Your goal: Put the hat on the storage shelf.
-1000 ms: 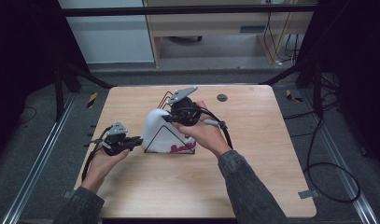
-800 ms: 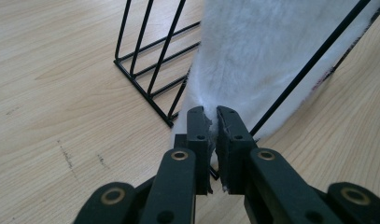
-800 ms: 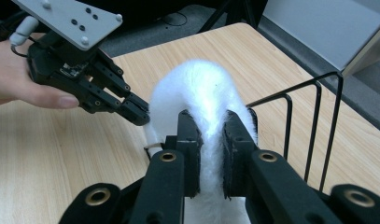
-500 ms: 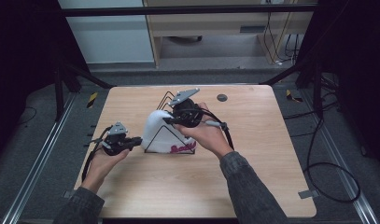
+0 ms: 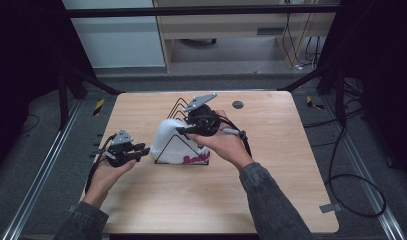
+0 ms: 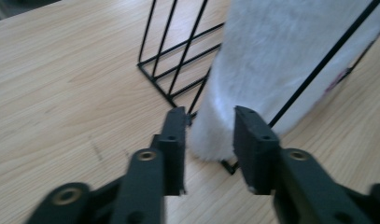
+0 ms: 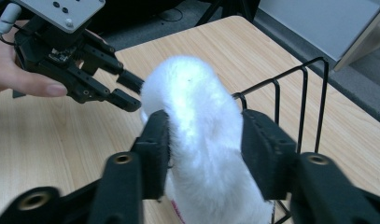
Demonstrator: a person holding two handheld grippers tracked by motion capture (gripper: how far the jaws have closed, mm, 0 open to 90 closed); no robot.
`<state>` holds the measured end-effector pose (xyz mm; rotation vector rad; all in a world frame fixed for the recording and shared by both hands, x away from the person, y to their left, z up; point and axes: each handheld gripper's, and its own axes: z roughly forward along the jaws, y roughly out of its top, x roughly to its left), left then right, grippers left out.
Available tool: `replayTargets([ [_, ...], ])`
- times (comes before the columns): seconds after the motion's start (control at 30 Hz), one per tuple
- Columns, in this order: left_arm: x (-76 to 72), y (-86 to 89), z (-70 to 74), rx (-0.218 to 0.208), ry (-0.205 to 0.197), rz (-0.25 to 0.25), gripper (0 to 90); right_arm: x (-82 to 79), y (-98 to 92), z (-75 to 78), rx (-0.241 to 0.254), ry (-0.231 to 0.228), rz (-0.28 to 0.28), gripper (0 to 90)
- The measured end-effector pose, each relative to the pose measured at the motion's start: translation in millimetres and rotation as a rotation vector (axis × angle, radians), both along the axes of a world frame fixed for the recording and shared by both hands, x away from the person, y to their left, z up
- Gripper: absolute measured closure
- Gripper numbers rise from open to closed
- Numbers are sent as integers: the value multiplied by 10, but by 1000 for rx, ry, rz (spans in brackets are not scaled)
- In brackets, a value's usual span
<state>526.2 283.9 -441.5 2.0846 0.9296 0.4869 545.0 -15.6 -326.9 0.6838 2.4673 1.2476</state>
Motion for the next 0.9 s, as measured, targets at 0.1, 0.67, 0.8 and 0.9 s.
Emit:
replayTargets([
  [0.1,-3,45,-6,64,10,78,382,-27,-32,37,2,-7,-18,380],
  [0.67,-56,336,-265,84,77,161,57,-234,-500,367,71,-122,-163,67],
  [0.8,-60,360,-315,79,87,158,57,-267,-682,409,82,-135,-197,72],
  [0.9,-57,382,-352,74,96,159,57,-294,-793,426,86,-143,-209,71],
])
